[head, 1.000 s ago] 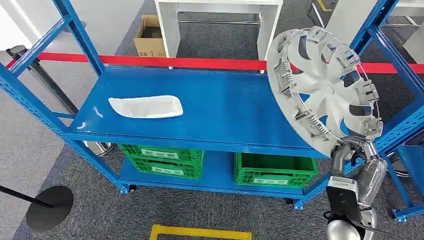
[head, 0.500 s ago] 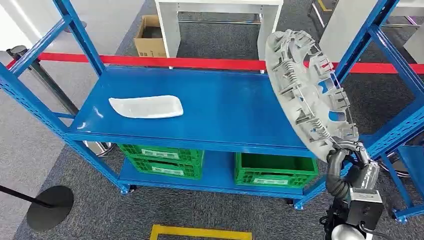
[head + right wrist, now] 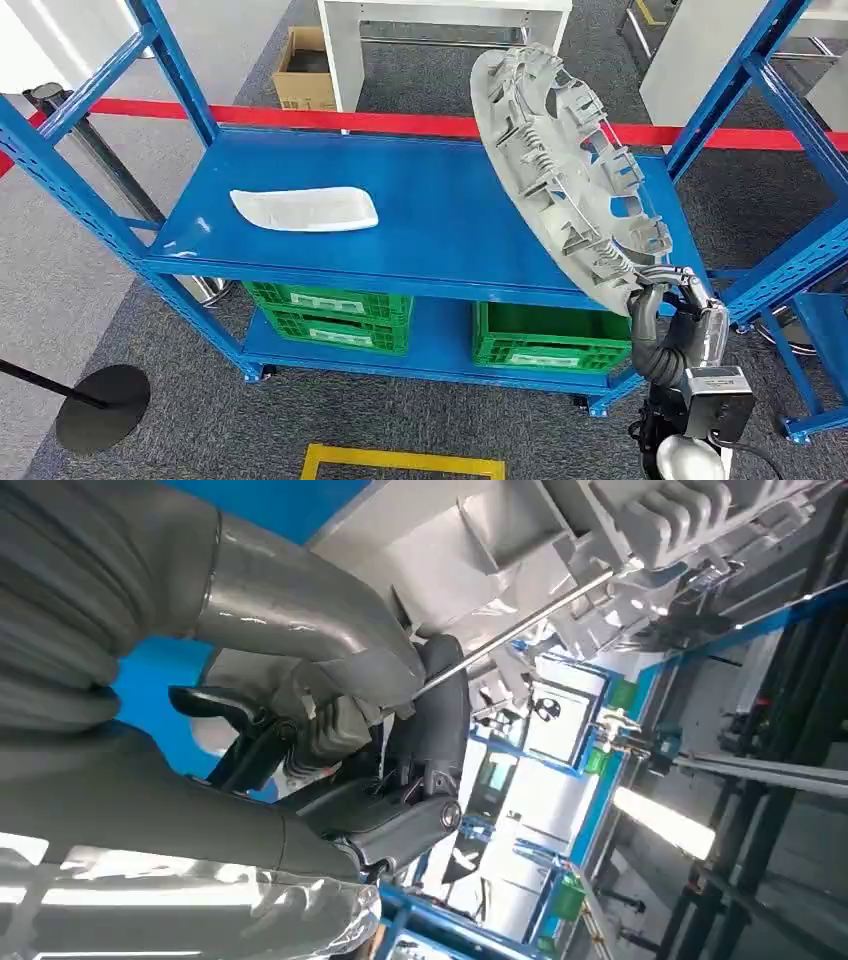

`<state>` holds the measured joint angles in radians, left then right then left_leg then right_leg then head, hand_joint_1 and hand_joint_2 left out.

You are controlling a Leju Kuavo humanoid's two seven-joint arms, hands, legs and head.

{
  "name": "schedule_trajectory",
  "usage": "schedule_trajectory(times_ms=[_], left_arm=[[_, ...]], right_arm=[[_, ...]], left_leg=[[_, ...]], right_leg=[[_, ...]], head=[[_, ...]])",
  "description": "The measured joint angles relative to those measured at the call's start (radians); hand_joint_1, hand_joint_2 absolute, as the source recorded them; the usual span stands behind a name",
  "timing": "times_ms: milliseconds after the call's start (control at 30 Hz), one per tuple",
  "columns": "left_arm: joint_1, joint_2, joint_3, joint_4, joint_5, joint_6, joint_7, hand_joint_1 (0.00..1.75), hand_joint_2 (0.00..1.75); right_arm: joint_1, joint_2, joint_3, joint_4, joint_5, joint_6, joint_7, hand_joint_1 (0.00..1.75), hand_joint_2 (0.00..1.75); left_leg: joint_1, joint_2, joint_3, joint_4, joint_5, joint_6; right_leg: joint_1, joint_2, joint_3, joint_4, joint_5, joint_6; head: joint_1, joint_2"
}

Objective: Take the parts from the cabinet and place them on the table.

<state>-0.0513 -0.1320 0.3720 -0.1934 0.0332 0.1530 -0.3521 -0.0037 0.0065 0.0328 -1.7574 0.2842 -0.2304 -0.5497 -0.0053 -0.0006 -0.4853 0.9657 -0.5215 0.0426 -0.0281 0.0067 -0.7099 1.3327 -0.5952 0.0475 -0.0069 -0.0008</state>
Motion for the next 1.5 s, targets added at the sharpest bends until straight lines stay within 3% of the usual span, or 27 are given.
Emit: schedule_trajectory(times_ms=[33, 100, 167, 300, 367, 467, 533, 600, 633, 667, 700, 800, 833, 867, 933, 967, 1000, 1033, 1100, 1133, 1167, 1200, 1300, 1333, 1367, 1433, 1500], left_arm=[[0.000, -0.001, 0.002, 0.000, 0.001, -0.001, 0.000, 0.00, 0.00], [-0.002, -0.005, 0.006, 0.000, 0.002, -0.006, 0.000, 0.00, 0.00], [-0.003, -0.006, 0.011, 0.000, 0.005, -0.010, 0.000, 0.00, 0.00], [-0.003, -0.008, 0.018, 0.000, 0.013, -0.017, -0.005, 0.00, 0.00], [-0.003, -0.008, 0.020, 0.000, 0.016, -0.019, -0.006, 0.00, 0.00], [-0.003, -0.009, 0.023, 0.000, 0.018, -0.029, -0.008, 0.00, 0.00], [-0.002, -0.009, 0.024, 0.000, 0.018, -0.034, -0.008, 0.00, 0.00], [-0.003, -0.009, 0.024, 0.000, 0.018, -0.037, -0.009, 0.00, 0.00], [-0.005, -0.008, 0.024, 0.000, 0.019, -0.037, -0.010, 0.00, 0.00], [-0.007, -0.002, 0.025, -0.002, 0.019, -0.037, -0.011, 0.00, 0.00], [-0.007, -0.006, 0.026, -0.002, 0.019, -0.039, -0.013, 0.00, 0.00], [-0.006, -0.006, 0.031, -0.002, 0.020, -0.039, -0.013, 0.00, 0.00], [-0.007, -0.007, 0.034, -0.001, 0.021, -0.039, -0.014, 0.00, 0.00], [-0.007, -0.008, 0.034, -0.001, 0.021, -0.040, -0.015, 0.00, 0.00], [-0.005, -0.012, 0.035, 0.000, 0.021, -0.043, -0.014, 0.00, 0.00], [-0.005, -0.014, 0.035, 0.000, 0.021, -0.045, -0.014, 0.00, 0.00], [-0.005, -0.014, 0.037, 0.000, 0.021, -0.045, -0.014, 0.00, 0.00], [-0.005, -0.014, 0.038, 0.000, 0.021, -0.046, -0.014, 0.00, 0.00], [-0.005, -0.014, 0.038, 0.000, 0.021, -0.046, -0.014, 0.00, 0.00], [-0.005, -0.016, 0.038, 0.000, 0.021, -0.047, -0.014, 0.00, 0.00], [-0.005, -0.015, 0.039, 0.000, 0.021, -0.047, -0.014, 0.00, 0.00], [-0.005, -0.015, 0.039, 0.000, 0.021, -0.047, -0.014, 0.00, 0.00], [-0.005, -0.015, 0.039, 0.000, 0.021, -0.049, -0.014, 0.00, 0.00], [-0.004, -0.014, 0.040, 0.000, 0.021, -0.050, -0.014, 0.00, 0.00], [-0.004, -0.014, 0.040, 0.000, 0.021, -0.051, -0.015, 0.00, 0.00], [-0.004, -0.014, 0.040, 0.000, 0.021, -0.055, -0.014, 0.00, 0.00], [-0.004, -0.014, 0.040, 0.000, 0.021, -0.059, -0.014, 0.00, 0.00]], right_arm=[[-0.004, 0.000, 0.001, 0.003, 0.002, 0.001, 0.003, 1.75, 1.75], [-0.011, 0.000, 0.002, 0.006, 0.013, 0.003, 0.010, 1.75, 1.75], [-0.016, 0.001, 0.003, 0.010, 0.030, 0.003, 0.017, 1.75, 1.75], [-0.022, 0.005, 0.003, 0.016, 0.056, 0.003, 0.032, 1.75, 1.75], [-0.026, 0.009, 0.003, 0.017, 0.060, 0.003, 0.035, 1.75, 1.75], [-0.027, 0.013, 0.002, 0.018, 0.070, 0.003, 0.038, 1.75, 1.75], [-0.026, 0.015, 0.002, 0.019, 0.081, 0.003, 0.043, 1.75, 1.75], [-0.025, 0.017, 0.002, 0.019, 0.089, 0.003, 0.045, 1.75, 1.75], [-0.025, 0.018, 0.001, 0.019, 0.092, 0.003, 0.046, 1.75, 1.75], [-0.023, 0.020, -0.001, 0.019, 0.093, 0.003, 0.046, 1.75, 1.75], [-0.022, 0.020, -0.002, 0.019, 0.094, 0.003, 0.046, 1.75, 1.75], [-0.022, 0.025, -0.002, 0.019, 0.102, 0.004, 0.047, 1.75, 1.75], [-0.020, 0.024, -0.002, 0.020, 0.104, 0.004, 0.047, 1.75, 1.75], [-0.021, 0.023, -0.003, 0.020, 0.107, 0.004, 0.047, 1.75, 1.75], [-0.021, 0.023, -0.003, 0.020, 0.112, 0.004, 0.050, 1.75, 1.75], [-0.020, 0.023, -0.003, 0.022, 0.114, 0.005, 0.053, 1.75, 1.75], [-0.019, 0.023, -0.003, 0.024, 0.116, 0.006, 0.055, 1.75, 1.75], [-0.018, 0.023, -0.004, 0.025, 0.117, 0.006, 0.057, 1.75, 1.75], [-0.018, 0.023, -0.004, 0.025, 0.118, 0.006, 0.058, 1.75, 1.75], [-0.019, 0.023, -0.004, 0.025, 0.119, 0.006, 0.058, 1.75, 1.75], [-0.020, 0.023, -0.004, 0.025, 0.119, 0.006, 0.060, 1.75, 1.75], [-0.018, 0.023, -0.005, 0.025, 0.121, 0.006, 0.060, 1.75, 1.75], [-0.014, 0.023, -0.007, 0.025, 0.129, 0.006, 0.063, 1.75, 1.75], [-0.015, 0.025, -0.008, 0.025, 0.134, 0.006, 0.063, 1.75, 1.75], [-0.015, 0.026, -0.008, 0.025, 0.135, 0.007, 0.063, 1.75, 1.75], [-0.014, 0.031, -0.010, 0.025, 0.138, 0.007, 0.063, 1.75, 1.75], [-0.013, 0.031, -0.011, 0.031, 0.141, 0.007, 0.064, 1.75, 1.75]], left_leg=[[0.002, 0.000, 0.001, 0.002, -0.001, -0.002], [0.008, -0.003, 0.000, 0.014, -0.009, -0.014], [0.003, -0.006, -0.015, 0.027, -0.015, -0.029], [0.006, -0.009, -0.031, 0.033, -0.009, -0.052], [0.008, -0.006, -0.062, 0.103, -0.073, -0.062], [0.008, -0.005, -0.156, 0.323, -0.180, -0.068], [0.008, -0.005, -0.138, 0.310, -0.147, -0.062], [0.003, -0.005, -0.038, 0.140, -0.066, -0.045], [-0.003, -0.006, 0.021, 0.050, -0.047, -0.028], [-0.009, 0.000, 0.043, 0.009, -0.071, -0.025], [-0.013, 0.003, 0.036, 0.014, -0.045, -0.029], [-0.018, 0.001, 0.016, -0.001, -0.022, -0.013], [-0.009, 0.008, 0.008, -0.012, 0.000, -0.012], [-0.008, 0.006, -0.007, -0.015, 0.015, -0.003], [-0.007, 0.009, -0.034, -0.014, 0.037, -0.004], [-0.007, 0.011, -0.049, -0.013, 0.048, -0.004], [-0.007, 0.012, -0.056, -0.012, 0.059, -0.005], [-0.007, 0.013, -0.072, -0.009, 0.069, -0.007], [-0.003, 0.012, -0.096, 0.002, 0.082, -0.013], [-0.002, 0.012, -0.106, 0.012, 0.085, -0.017], [-0.006, 0.012, -0.117, 0.019, 0.088, -0.023], [-0.006, 0.011, -0.121, 0.023, 0.094, -0.028], [-0.005, 0.008, -0.130, 0.025, 0.114, -0.044], [-0.001, 0.005, -0.137, 0.032, 0.102, -0.050], [-0.002, 0.003, -0.150, 0.059, 0.055, -0.057], [0.002, 0.002, -0.199, 0.205, -0.067, -0.068], [0.003, 0.002, -0.231, 0.344, -0.116, -0.069]], right_leg=[[-0.001, 0.000, 0.023, -0.044, 0.034, -0.001], [-0.004, -0.005, 0.118, -0.234, 0.126, 0.001], [0.004, -0.003, 0.151, -0.289, 0.112, -0.010], [0.000, -0.002, 0.130, -0.291, 0.118, -0.038], [0.000, -0.005, 0.115, -0.291, 0.128, -0.054], [0.005, -0.008, 0.086, -0.291, 0.147, -0.064], [0.011, -0.008, 0.067, -0.291, 0.163, -0.066], [0.018, -0.006, 0.051, -0.291, 0.180, -0.065], [0.017, -0.006, 0.046, -0.291, 0.188, -0.065], [0.018, -0.006, 0.045, -0.292, 0.196, -0.057], [0.012, -0.008, 0.048, -0.298, 0.202, -0.050], [0.010, -0.009, 0.046, -0.316, 0.235, -0.028], [0.010, -0.006, 0.035, -0.305, 0.217, -0.027], [0.012, -0.006, 0.017, -0.268, 0.156, -0.024], [0.010, -0.006, -0.014, -0.134, 0.042, -0.015], [0.010, -0.006, -0.027, -0.057, 0.007, -0.011], [0.010, -0.007, -0.026, -0.008, 0.003, -0.009], [0.010, -0.007, -0.003, -0.010, 0.025, -0.009], [0.009, -0.007, 0.109, -0.143, 0.088, -0.009], [0.008, -0.008, 0.186, -0.253, 0.098, -0.007], [0.011, -0.006, 0.231, -0.321, 0.055, -0.010], [0.015, -0.002, 0.225, -0.323, 0.064, -0.028], [0.018, -0.003, 0.206, -0.321, 0.074, -0.051], [0.011, -0.008, 0.191, -0.323, 0.085, -0.064], [0.011, -0.008, 0.181, -0.323, 0.093, -0.072], [0.011, -0.009, 0.152, -0.322, 0.117, -0.077], [0.011, -0.009, 0.123, -0.321, 0.142, -0.074]], head=[[0.000, 0.000], [0.000, 0.000], [0.003, 0.000], [0.000, 0.000], [-0.008, 0.000], [-0.011, 0.000], [-0.011, 0.000], [-0.011, 0.000], [-0.011, 0.000], [-0.008, 0.000], [-0.008, 0.000], [-0.016, 0.000], [-0.020, 0.000], [-0.013, 0.000], [-0.007, 0.000], [-0.007, 0.000], [-0.006, 0.000], [-0.005, 0.000], [-0.005, 0.000], [-0.005, 0.000], [-0.004, 0.000], [-0.006, 0.000], [-0.006, 0.000], [-0.004, 0.000], [-0.009, 0.000], [-0.013, 0.000], [-0.014, 0.000]])
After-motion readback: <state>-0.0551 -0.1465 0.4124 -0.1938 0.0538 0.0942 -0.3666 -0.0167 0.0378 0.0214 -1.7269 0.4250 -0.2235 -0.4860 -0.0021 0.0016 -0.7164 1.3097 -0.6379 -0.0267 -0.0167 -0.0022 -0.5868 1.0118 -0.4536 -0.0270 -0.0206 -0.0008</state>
